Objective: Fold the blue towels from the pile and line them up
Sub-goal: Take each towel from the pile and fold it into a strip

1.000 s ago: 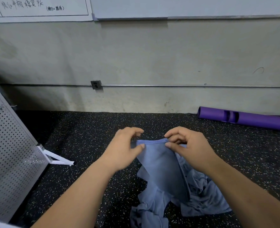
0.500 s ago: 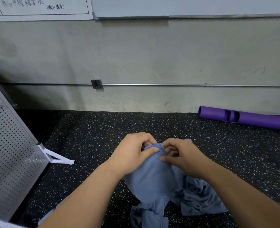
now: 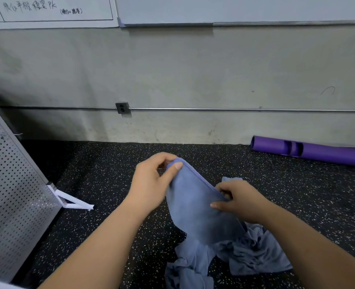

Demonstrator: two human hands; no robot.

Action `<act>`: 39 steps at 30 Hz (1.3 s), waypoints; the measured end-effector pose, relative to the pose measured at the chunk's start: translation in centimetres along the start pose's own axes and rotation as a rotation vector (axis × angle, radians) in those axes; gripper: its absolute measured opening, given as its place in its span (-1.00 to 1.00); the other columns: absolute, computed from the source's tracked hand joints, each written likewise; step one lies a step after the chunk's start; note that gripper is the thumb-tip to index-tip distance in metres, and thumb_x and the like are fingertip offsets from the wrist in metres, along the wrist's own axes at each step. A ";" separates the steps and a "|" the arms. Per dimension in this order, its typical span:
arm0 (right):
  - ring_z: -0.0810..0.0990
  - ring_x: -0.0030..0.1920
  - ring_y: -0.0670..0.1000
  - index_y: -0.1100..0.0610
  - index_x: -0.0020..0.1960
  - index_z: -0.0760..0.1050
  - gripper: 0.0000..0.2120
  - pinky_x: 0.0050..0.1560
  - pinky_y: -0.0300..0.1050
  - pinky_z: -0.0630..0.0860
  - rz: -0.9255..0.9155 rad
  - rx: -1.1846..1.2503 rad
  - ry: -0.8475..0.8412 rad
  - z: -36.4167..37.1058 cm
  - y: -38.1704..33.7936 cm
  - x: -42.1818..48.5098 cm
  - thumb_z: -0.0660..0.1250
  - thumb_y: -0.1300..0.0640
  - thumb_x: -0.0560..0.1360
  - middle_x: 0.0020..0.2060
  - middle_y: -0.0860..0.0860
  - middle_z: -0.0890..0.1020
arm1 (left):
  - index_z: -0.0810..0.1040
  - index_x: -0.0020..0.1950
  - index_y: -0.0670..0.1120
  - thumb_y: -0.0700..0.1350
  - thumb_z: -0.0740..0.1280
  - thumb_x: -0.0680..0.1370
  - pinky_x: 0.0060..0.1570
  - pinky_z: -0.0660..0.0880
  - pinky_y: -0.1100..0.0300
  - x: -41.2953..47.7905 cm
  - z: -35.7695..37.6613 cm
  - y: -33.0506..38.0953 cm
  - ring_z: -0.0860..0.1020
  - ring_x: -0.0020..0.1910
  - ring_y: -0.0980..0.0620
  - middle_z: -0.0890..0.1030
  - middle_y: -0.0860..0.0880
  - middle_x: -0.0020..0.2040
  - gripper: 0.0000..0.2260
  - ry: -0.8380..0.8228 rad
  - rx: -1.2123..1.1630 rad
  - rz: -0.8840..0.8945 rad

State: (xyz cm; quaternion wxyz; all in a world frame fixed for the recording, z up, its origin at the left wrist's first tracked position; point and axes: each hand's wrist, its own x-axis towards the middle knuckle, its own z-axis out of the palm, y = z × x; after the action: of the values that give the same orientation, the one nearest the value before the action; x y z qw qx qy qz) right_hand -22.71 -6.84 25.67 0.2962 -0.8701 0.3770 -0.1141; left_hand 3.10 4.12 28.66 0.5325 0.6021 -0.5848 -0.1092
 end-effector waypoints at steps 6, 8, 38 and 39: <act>0.53 -0.32 -0.25 -0.20 -0.18 0.59 -0.78 -0.27 -0.36 0.36 0.018 -0.005 0.010 -1.9 1.4 -0.4 0.60 0.02 0.50 -0.35 -0.37 0.58 | 0.69 -0.01 0.06 -0.04 0.49 0.62 -0.01 0.53 0.16 0.9 -2.0 -2.3 0.60 -0.17 0.17 0.69 0.18 -0.16 -0.98 0.249 -0.076 -0.181; 0.59 -0.28 -0.24 -0.19 -0.07 0.65 -0.84 -0.18 -0.30 0.47 0.020 0.032 0.054 -2.4 1.9 -0.6 0.59 0.03 0.51 -0.28 -0.29 0.66 | 0.68 -0.02 0.03 -0.03 0.47 0.63 -0.06 0.49 0.14 1.0 -2.5 -3.2 0.55 -0.22 0.15 0.65 0.15 -0.20 -0.95 0.292 -0.089 -0.221; 0.69 -0.14 -0.05 -0.09 -0.11 0.65 -0.85 -0.07 -0.16 0.62 -0.105 0.236 0.529 -4.3 -0.5 -1.8 0.57 0.12 0.52 -0.21 -0.11 0.72 | 0.62 0.00 -0.02 -0.19 0.26 0.66 -0.11 0.42 0.15 0.8 -2.2 -2.5 0.52 -0.12 0.16 0.65 0.05 -0.05 -0.84 0.342 -0.137 -0.496; 0.69 -0.13 -0.06 -0.10 -0.10 0.66 -0.85 -0.05 -0.11 0.62 -0.118 0.220 0.528 -4.2 -0.7 -1.8 0.57 0.12 0.52 -0.19 -0.12 0.72 | 0.60 -0.02 -0.03 -0.20 0.23 0.65 -0.12 0.41 0.15 0.7 -2.1 -2.0 0.50 -0.15 0.22 0.64 0.07 -0.07 -0.83 0.319 -0.104 -0.462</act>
State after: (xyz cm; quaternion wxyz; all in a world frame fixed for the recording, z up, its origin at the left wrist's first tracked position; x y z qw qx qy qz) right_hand -25.32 -6.96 29.50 0.2731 -0.7934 0.3752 -0.3939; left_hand 6.06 4.17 28.35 0.6088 0.7009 -0.3348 -0.1612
